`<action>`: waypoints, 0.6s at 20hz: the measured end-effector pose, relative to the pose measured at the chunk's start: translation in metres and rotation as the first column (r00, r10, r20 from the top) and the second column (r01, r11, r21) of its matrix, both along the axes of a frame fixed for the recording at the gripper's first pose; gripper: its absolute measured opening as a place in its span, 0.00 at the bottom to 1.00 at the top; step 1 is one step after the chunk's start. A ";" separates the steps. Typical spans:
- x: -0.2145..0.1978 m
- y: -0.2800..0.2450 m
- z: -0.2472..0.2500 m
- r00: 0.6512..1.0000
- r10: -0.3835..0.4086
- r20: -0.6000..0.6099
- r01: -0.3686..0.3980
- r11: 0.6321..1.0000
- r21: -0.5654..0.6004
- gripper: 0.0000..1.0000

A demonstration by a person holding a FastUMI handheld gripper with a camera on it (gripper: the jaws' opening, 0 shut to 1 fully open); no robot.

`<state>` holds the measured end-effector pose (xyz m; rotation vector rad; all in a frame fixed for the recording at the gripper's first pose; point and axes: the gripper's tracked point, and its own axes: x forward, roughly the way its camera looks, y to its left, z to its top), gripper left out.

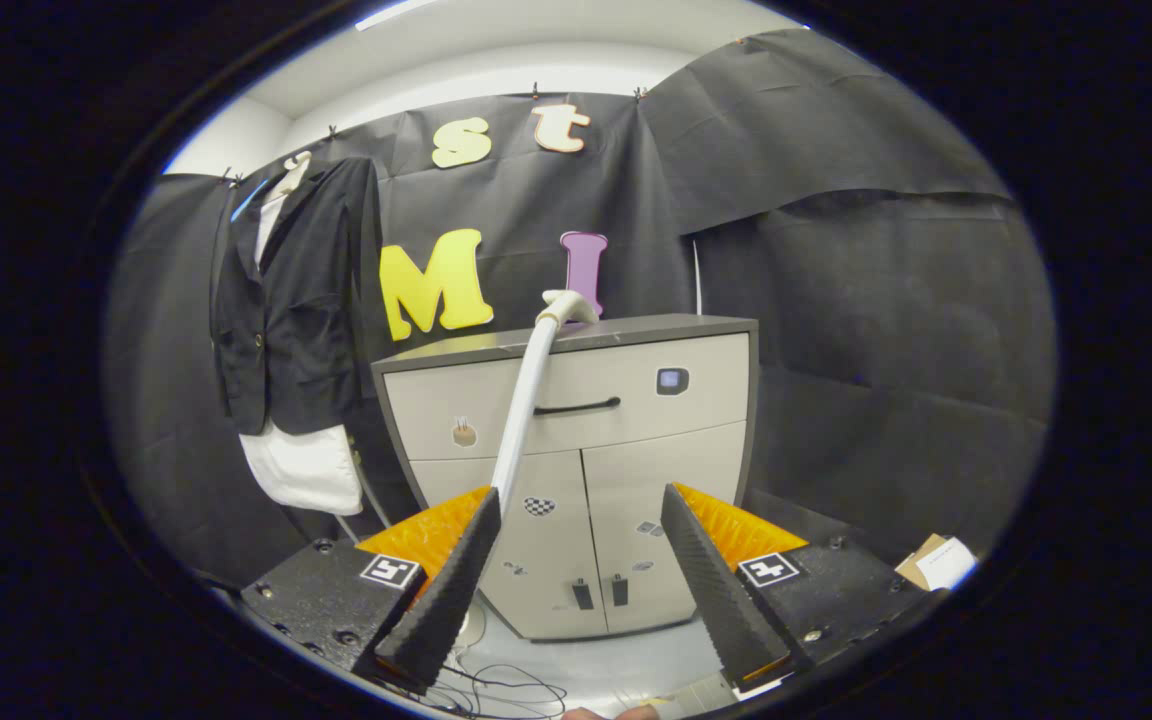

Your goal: Iron the clothes twice with a garment steamer, once on the left side and once on the right side.

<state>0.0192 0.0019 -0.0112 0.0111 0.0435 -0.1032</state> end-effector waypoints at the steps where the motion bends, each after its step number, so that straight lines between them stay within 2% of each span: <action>1: 0.004 0.002 -0.001 1.000 -0.001 -0.006 0.001 1.000 0.002 1.00; 6: 0.020 0.014 0.004 0.999 -0.040 -0.031 0.040 0.999 0.006 1.00; 12: 0.035 0.032 0.034 0.993 -0.116 0.003 0.116 0.993 -0.009 1.00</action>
